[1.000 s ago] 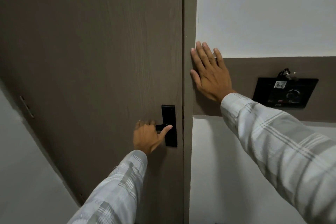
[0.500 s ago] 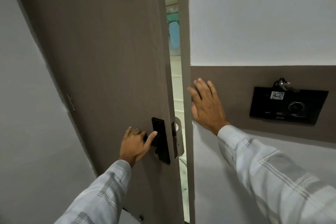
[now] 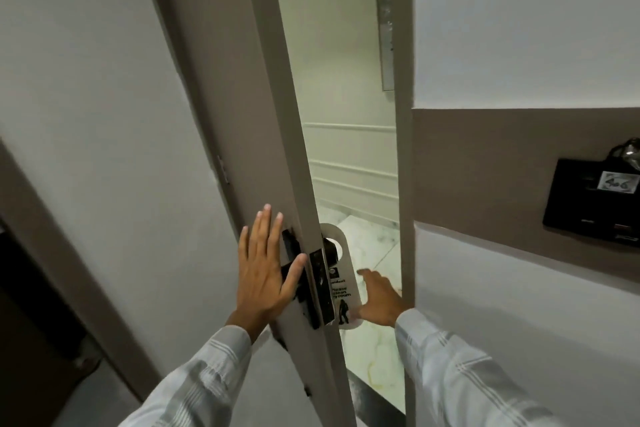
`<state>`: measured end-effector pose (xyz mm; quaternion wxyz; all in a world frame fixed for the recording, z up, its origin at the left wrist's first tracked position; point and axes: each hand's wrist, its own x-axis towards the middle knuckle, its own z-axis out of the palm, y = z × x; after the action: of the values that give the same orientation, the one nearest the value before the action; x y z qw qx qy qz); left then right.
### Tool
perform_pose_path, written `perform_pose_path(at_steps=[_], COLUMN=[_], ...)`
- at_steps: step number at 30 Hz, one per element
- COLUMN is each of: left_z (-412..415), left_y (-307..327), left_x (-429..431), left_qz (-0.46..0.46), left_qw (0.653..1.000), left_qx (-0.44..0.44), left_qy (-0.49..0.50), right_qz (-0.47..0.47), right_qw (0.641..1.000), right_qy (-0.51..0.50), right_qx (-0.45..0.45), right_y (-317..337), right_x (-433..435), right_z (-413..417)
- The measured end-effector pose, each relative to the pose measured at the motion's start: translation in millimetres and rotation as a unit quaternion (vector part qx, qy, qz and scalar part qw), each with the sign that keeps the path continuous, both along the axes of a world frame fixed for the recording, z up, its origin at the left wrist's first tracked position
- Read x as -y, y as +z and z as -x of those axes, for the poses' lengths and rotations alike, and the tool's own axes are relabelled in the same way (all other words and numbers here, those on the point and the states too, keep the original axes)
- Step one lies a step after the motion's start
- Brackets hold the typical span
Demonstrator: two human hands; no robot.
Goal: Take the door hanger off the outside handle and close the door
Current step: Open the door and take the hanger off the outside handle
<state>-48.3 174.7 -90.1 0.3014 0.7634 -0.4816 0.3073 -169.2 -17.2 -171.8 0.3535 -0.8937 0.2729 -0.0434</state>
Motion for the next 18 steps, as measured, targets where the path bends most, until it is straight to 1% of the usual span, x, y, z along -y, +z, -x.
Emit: perform_pose_path(at_steps=[1,3,6,8,11,15,18], left_z=[3.2,9.1,13.0,12.6,11.4,11.4,10.8], left_y=[3.5,9.0,7.9,5.7,4.4,4.3,4.6], left_x=[-2.2,-5.1,-13.0,-21.0,-31.9,-41.4,-46.9], left_qz=[0.007,0.016,0.022,0.025,0.026,0.021,0.017], left_qw=[1.0,0.999,0.999,0.999,0.998,0.998,0.998], left_qx=[0.018,0.044,0.046,0.043,0.042,0.037,0.031], left_qy=[-0.002,-0.005,0.01,0.023,0.033,0.042,0.044], right_qz=[-0.03,-0.075,-0.123,-0.119,-0.08,-0.04,-0.025], right_qw=[1.0,0.997,0.989,0.988,0.991,0.983,0.976], right_qy=[0.005,-0.004,-0.029,-0.036,-0.06,-0.116,-0.133], right_qx=[0.0,0.034,0.081,0.089,0.086,0.139,0.171], right_y=[-5.3,-12.4,-14.4,-14.4,-8.7,11.4,23.2], right_x=[-6.4,-17.4,-32.3,-39.3,-48.9,-54.4,-52.4], right_z=[-5.3,-16.5,-37.8,-49.3,-59.2,-78.2,-85.6])
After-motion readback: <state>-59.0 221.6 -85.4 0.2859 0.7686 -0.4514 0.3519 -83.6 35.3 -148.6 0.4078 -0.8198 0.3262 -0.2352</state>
